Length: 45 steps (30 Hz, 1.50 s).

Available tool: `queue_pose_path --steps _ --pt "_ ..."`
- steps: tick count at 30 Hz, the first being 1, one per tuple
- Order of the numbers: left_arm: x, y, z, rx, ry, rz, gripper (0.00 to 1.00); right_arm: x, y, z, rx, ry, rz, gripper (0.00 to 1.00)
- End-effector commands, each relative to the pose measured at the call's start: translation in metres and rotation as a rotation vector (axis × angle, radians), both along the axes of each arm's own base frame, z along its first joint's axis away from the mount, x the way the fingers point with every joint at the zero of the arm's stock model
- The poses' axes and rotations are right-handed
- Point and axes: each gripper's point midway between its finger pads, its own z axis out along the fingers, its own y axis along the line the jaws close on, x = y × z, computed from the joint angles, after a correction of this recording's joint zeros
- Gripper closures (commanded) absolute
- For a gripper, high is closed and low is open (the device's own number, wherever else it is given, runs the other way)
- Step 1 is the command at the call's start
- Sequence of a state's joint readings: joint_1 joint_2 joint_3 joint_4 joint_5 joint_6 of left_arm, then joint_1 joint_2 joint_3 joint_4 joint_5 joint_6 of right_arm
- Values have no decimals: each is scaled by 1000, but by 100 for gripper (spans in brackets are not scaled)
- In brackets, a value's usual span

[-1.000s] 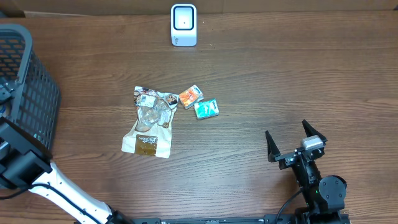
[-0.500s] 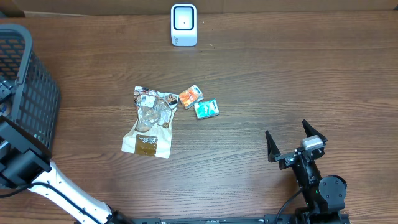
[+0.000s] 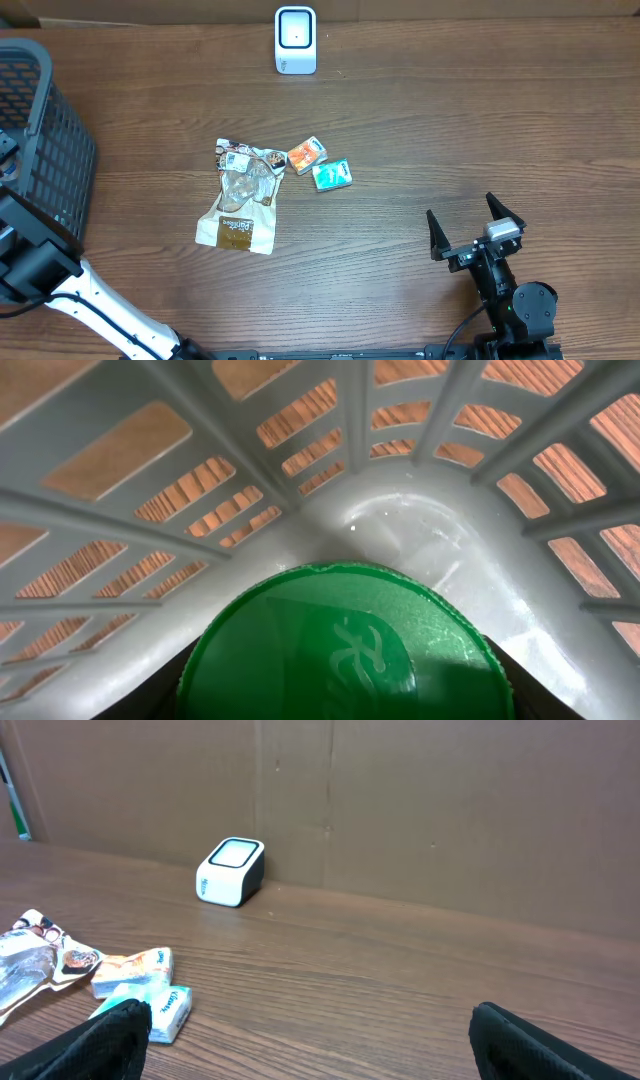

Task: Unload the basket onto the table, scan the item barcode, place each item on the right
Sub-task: 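Reach the left gripper into the basket and grasp the green-capped jug, then carry the green-capped jar out and set it right of the packs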

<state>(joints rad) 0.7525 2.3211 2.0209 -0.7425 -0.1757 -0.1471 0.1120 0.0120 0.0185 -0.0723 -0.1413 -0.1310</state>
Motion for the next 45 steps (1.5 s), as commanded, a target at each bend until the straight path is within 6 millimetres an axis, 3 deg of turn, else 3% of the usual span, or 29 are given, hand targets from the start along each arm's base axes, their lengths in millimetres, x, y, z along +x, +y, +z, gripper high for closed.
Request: queue_pose_path --steps 1,8,15,19,21,25,28,31,34,45 --pt "2 -12 23 -22 -53 35 60 0 0 -2 -1 -1 -4 0" --pt "1 -32 109 48 -167 37 67 0 0 -2 -1 -1 -4 0" --pt "-12 -70 215 127 -343 24 68 0 0 -2 -1 -1 -4 0" --pt "-13 -113 279 129 -502 -81 73 0 0 -2 -1 -1 -4 0" --pt "-19 -148 320 141 -590 -157 72 0 0 -2 -1 -1 -4 0" --pt "-30 -214 355 91 -669 -300 73 0 0 -2 -1 -1 -4 0" --pt "-41 -264 359 25 -656 -397 71 0 0 -2 -1 -1 -4 0" --pt "-45 -306 346 -48 -595 -479 71 0 0 -2 -1 -1 -4 0" --pt "-46 -349 318 -145 -483 -573 71 0 0 -2 -1 -1 -4 0" --pt "-22 -470 218 -324 -126 -889 72 0 0 -2 -1 -1 -4 0"
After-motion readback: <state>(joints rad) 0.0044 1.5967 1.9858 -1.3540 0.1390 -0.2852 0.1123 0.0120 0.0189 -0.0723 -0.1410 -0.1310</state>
